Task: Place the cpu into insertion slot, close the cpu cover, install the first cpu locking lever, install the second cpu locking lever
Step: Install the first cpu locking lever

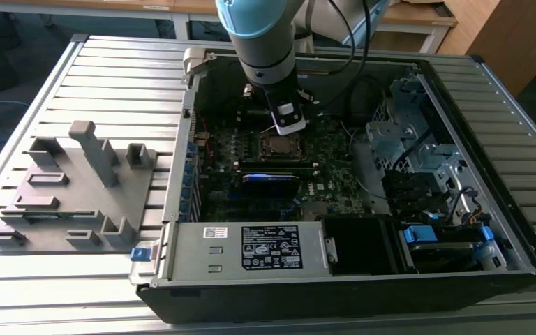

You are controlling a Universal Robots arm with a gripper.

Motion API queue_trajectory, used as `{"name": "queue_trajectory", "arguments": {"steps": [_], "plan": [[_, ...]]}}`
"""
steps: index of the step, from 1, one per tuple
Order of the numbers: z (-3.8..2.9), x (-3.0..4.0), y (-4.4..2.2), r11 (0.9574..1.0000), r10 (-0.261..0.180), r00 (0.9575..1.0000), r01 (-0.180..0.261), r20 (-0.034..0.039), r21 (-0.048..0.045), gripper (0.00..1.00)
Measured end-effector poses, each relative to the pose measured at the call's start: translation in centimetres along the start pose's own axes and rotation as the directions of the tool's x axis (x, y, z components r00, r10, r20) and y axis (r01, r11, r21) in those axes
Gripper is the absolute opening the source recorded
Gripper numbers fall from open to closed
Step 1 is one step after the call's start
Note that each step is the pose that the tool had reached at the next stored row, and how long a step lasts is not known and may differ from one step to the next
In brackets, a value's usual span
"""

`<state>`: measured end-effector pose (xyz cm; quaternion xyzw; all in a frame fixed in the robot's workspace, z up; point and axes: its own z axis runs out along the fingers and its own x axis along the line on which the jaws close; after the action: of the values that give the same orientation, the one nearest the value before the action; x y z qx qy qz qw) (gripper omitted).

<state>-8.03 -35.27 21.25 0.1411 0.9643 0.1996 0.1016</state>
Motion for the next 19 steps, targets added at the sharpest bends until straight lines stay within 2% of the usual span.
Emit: {"name": "queue_trajectory", "arguments": {"steps": [6,9,13,15,19], "plan": [[0.95,0.15,-0.45,1.0,0.0,1.0,0.0,0.0001,0.001,0.1],[1.43,0.22,-0.67,1.0,-0.001,1.0,0.001,0.0009,0.0049,0.1],[1.63,0.25,-0.76,1.0,-0.002,1.0,0.002,0.0018,0.008,0.1],[1.77,0.28,-0.82,0.9999,-0.004,1.0,0.004,0.0034,0.0142,0.1],[2.06,0.32,-0.94,0.9994,-0.009,0.9999,0.009,0.008,0.0333,0.1]]}}
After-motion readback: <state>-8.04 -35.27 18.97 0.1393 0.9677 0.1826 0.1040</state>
